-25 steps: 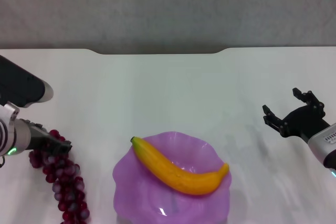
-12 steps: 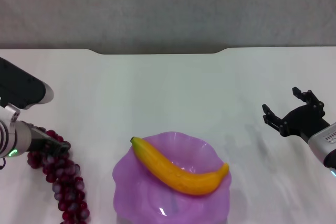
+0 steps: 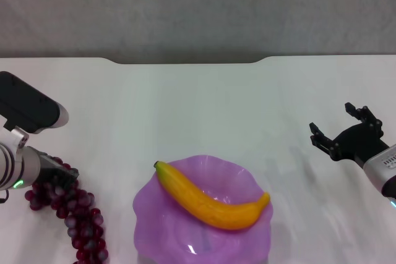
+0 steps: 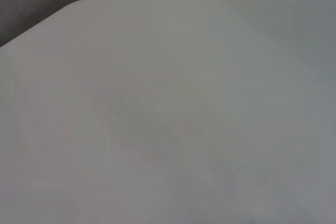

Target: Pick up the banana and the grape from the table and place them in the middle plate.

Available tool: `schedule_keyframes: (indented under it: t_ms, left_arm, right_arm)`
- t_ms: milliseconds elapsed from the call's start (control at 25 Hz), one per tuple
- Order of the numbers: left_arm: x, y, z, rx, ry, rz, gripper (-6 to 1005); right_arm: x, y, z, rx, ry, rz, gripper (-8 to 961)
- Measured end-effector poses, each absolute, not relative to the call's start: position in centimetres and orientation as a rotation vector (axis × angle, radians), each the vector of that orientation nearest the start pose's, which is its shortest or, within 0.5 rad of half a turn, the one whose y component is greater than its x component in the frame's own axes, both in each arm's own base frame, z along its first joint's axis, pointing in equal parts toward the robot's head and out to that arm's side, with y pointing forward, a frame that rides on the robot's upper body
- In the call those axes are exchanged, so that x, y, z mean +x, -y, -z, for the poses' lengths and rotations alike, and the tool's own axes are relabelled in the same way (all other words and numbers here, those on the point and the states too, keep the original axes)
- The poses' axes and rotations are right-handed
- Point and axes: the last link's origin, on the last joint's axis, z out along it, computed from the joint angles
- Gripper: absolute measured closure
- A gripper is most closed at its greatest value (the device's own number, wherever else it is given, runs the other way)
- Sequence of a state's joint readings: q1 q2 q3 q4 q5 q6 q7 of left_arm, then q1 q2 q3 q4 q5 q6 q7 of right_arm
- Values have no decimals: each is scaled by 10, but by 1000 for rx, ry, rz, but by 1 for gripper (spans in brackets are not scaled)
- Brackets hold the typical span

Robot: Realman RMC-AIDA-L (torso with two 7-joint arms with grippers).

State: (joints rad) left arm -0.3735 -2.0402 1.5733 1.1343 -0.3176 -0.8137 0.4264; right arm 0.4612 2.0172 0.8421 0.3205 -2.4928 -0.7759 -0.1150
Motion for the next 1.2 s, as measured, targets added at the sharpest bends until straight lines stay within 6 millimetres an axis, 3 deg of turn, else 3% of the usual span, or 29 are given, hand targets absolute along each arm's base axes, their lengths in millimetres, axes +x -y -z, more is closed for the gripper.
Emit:
schedule_keyframes:
  t_ms: [760, 1200]
  left_arm:
    - [-292, -375, 2, -2095, 816, -370, 614]
    - [-285, -367, -2, -2088, 790, -319, 623]
  right_arm:
    - [324, -351, 51, -1945, -360, -294, 75]
    - [324, -350, 52, -1946, -361, -295, 76]
